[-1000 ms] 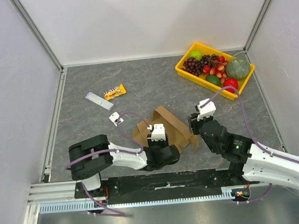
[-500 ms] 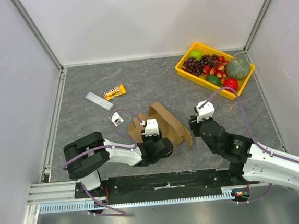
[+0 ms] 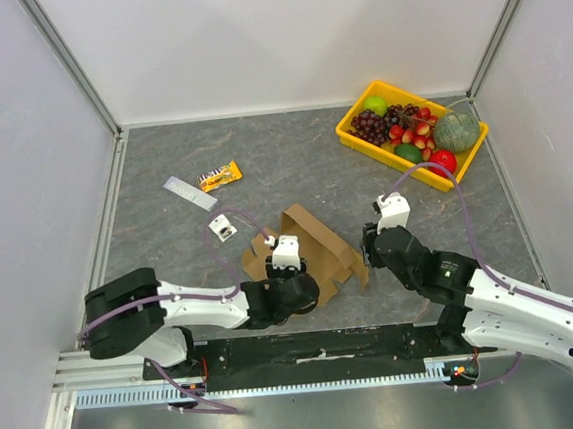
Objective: Fold the paper box
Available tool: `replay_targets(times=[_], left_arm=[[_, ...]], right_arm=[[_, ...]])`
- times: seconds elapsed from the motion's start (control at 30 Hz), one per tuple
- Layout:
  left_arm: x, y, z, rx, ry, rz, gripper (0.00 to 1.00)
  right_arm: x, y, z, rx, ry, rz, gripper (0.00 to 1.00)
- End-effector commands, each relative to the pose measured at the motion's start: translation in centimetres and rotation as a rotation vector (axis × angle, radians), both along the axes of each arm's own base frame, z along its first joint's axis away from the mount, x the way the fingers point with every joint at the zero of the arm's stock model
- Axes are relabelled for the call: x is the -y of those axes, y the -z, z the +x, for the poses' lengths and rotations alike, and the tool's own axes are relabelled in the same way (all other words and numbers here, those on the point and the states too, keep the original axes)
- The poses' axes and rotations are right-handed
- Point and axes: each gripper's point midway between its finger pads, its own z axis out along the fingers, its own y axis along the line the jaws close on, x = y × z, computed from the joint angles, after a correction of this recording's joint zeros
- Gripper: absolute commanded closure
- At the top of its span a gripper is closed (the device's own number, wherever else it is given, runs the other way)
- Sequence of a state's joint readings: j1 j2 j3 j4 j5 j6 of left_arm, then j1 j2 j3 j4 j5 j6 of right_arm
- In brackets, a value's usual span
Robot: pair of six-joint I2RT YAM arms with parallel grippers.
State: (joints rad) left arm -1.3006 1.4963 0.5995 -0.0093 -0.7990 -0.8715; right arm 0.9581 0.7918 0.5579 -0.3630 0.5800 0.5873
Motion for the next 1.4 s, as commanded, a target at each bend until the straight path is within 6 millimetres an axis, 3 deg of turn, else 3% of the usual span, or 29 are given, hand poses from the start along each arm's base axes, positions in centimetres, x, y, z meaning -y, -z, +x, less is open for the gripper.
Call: replay_targets(times=[0.0,0.17,0.4,0.7,0.83,0.97,1.13,1.37], left_arm=[[0.0,-2.5,0.0,0.046,0.026,-0.036,0.46],[-0.1,-4.4,0.1,0.080,0.049,-0.065,0.45],[-0.3,-7.2,0.5,0.144,0.065,-0.077,0.44],[0.1,-14.9,2.6,0.315,0.101,-0.135,0.43],[0.5,-18.1,4.7,0.372,0.151,-0.190,0.43],[1.0,-19.9,8.4,0.410,0.195,-0.186,0.43],[3.8,-20.8,12.7,0.399,0.315,-0.187,0.43],[8.5,-19.8,18.4,0.288,0.507,-0.222,0.45]], right_arm=[[-0.1,0.2,-0.6,-0.094,0.094,0.111,0.50],[-1.0,1.4,-1.7,-0.174,0.079,0.169,0.51],[-0.8,3.5,-2.8,-0.249,0.096,0.172,0.53],[-0.4,5.7,-4.2,-0.320,0.087,0.156,0.55],[-0.6,5.8,-4.5,-0.334,0.074,0.168,0.55],[-1.2,6.0,-4.9,-0.354,0.047,0.181,0.59],[-1.5,6.4,-4.9,-0.361,0.035,0.192,0.68],[-0.9,6.9,-4.6,-0.339,0.050,0.167,0.83]])
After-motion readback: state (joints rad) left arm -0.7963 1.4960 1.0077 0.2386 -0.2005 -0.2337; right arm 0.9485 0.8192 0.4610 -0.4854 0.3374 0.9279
